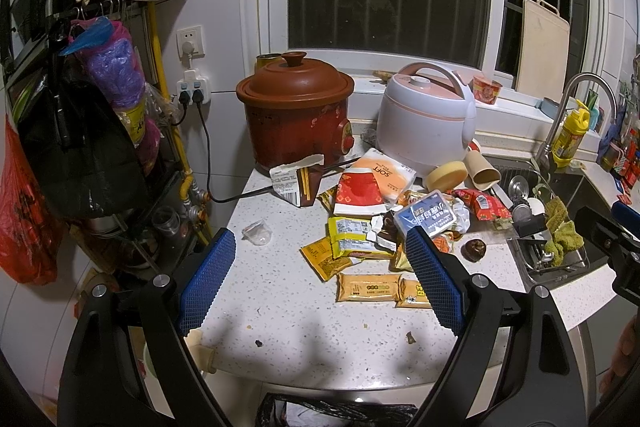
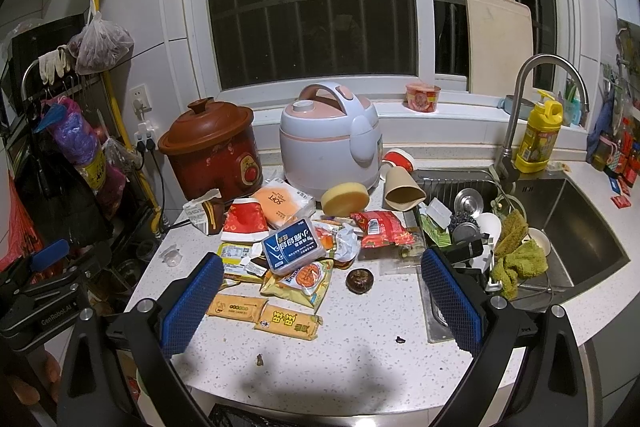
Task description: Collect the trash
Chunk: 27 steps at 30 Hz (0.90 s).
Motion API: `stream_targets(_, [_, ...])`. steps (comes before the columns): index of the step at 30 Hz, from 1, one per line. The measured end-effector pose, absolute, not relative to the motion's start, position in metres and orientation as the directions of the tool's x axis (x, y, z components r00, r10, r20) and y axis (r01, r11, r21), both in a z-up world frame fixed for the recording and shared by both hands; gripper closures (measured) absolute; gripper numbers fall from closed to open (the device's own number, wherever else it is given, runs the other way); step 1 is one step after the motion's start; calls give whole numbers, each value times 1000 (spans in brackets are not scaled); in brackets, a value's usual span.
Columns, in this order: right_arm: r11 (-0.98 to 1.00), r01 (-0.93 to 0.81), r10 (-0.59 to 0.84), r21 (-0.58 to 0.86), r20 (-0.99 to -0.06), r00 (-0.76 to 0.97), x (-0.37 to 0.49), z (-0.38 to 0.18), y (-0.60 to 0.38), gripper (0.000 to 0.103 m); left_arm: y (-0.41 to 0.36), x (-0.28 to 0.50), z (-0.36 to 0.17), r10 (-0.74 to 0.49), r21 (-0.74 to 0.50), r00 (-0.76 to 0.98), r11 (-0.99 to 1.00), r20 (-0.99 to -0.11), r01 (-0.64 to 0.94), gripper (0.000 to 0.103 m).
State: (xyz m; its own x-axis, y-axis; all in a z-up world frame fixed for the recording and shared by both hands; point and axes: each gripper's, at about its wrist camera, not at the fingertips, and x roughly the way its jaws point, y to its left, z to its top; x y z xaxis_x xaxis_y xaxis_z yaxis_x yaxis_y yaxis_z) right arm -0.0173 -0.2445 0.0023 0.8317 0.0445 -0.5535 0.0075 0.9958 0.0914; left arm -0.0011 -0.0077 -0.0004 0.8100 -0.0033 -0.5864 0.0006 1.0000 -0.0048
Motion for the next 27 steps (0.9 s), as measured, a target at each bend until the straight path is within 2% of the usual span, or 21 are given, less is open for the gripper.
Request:
stream_targets(19, [996,11,44,94,-557,830,-17,-1,-252,5,-7,-1,-4,-3,-6,802,1000,-597,-1,18])
stream_targets(21, [995,15,43,98,-560,828,-21,1,-248,5,-6,0,-10,4,-7,789,1000,-615,-10,18])
stream_targets(23, [994,27,41,110,-574,818,-22,-2,-250,5,-3,2,-20,14,-9,770,1000,-638,-25,13])
stream_targets(27, [985,32,84,168,-638,765,-12,-39,-268,5,5,3,-48,6,-39,719,998,-695,-46,13])
